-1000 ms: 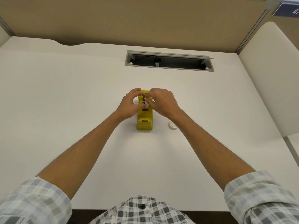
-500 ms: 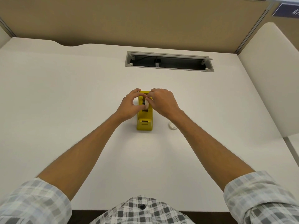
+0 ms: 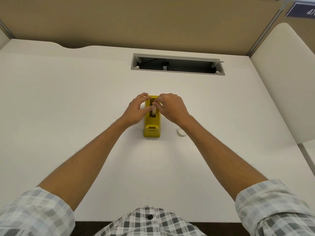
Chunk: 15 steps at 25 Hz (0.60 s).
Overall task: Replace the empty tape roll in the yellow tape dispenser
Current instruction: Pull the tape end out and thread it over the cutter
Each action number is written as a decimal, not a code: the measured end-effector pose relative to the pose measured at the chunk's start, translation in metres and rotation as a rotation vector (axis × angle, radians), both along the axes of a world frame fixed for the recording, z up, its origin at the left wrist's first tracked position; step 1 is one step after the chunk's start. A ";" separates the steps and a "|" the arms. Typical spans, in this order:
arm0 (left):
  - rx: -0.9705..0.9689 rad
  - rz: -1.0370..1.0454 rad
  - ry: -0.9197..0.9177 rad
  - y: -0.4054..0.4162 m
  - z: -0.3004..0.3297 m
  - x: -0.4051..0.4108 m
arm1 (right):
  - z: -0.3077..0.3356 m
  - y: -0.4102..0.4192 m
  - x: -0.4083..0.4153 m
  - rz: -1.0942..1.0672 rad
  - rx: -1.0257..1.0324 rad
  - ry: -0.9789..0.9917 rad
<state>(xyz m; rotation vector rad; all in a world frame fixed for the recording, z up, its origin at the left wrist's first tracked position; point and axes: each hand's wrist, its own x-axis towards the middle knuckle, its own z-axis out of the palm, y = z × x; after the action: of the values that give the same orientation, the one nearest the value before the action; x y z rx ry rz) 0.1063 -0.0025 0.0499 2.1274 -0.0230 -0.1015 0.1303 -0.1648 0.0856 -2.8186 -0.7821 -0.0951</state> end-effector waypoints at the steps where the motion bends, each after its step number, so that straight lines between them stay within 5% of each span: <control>1: 0.010 -0.011 -0.003 0.000 -0.001 0.000 | -0.001 0.000 0.000 -0.005 0.005 0.002; 15: -0.006 0.010 0.006 -0.002 -0.003 -0.002 | 0.004 -0.002 0.005 0.025 0.077 0.078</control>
<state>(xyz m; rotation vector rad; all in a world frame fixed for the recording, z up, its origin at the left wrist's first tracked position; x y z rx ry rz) 0.1042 -0.0041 0.0469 2.1209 -0.0090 -0.1021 0.1349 -0.1666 0.0898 -2.7212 -0.7786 -0.0105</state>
